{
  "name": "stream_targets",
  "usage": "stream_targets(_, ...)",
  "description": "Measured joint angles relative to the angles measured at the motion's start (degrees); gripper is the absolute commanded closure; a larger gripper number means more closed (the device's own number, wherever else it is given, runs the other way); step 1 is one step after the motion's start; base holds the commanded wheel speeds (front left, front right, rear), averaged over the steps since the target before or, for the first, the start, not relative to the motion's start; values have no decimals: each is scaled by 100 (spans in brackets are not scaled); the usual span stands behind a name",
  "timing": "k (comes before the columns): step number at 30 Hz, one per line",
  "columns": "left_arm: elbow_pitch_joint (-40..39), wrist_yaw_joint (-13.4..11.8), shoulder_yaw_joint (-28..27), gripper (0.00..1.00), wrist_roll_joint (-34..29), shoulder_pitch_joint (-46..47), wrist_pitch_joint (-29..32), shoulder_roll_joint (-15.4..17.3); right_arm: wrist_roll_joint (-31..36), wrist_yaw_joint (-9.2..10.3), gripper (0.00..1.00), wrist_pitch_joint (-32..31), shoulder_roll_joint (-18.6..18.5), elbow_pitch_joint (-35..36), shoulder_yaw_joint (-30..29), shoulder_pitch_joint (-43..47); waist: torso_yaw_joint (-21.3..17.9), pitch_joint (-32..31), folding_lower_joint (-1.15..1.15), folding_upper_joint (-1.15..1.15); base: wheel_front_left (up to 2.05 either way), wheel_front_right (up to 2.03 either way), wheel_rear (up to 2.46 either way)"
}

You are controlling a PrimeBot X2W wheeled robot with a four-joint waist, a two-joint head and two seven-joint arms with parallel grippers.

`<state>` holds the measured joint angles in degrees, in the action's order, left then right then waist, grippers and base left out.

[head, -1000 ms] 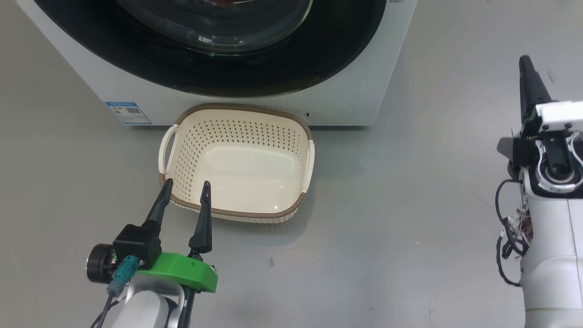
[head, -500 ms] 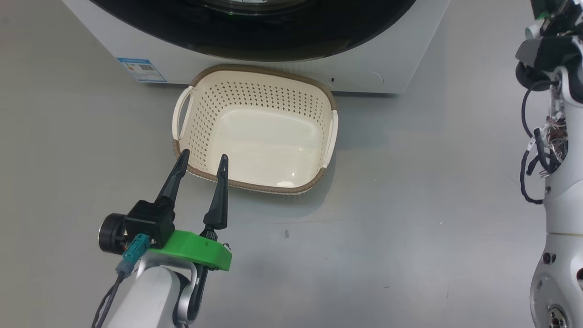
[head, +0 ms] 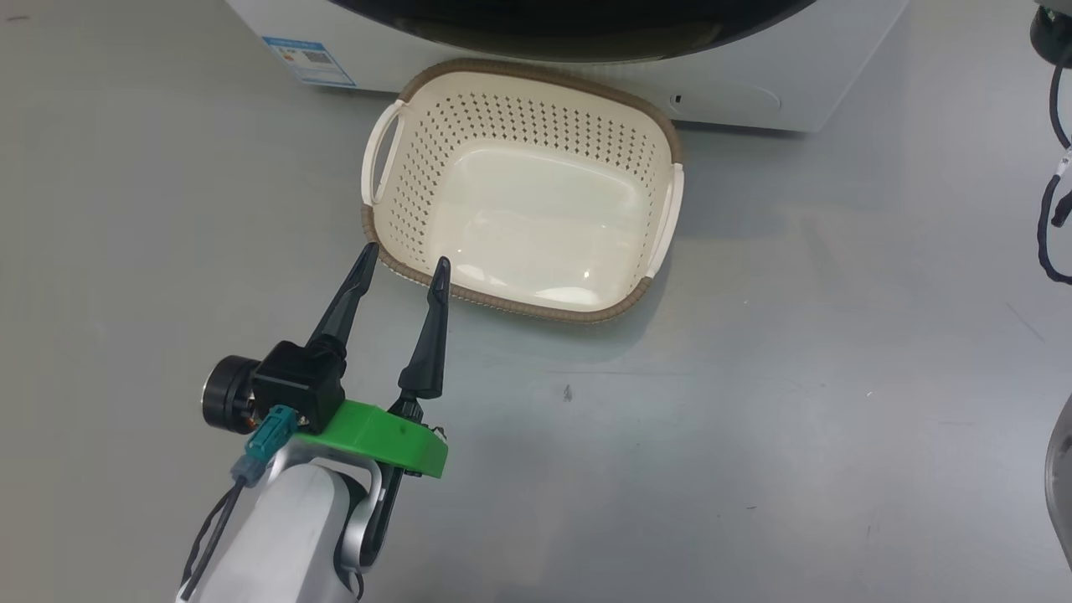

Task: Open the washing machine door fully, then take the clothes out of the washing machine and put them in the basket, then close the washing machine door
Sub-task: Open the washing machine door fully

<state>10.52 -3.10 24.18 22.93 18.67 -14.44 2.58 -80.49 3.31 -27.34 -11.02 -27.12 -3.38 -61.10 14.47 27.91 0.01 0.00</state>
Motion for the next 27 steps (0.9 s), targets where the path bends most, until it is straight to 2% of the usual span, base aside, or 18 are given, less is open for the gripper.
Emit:
stream_targets(10,49,43,25,0,0,88,0,-38,98,37,100,-268,-192,-413,152,-407,359,217,0,0,0,0,0)
stream_targets(22,62,40,-20,0,1,118,0,-48,-25,30,100,-486,-216,-815,114,-680,424,278,0,0,0,0,0)
stream_targets(27,71,35,-80,0,0,154,0,-59,-190,-103,100,-759,-223,-962,109,-689,371,258,0,0,0,0,0)
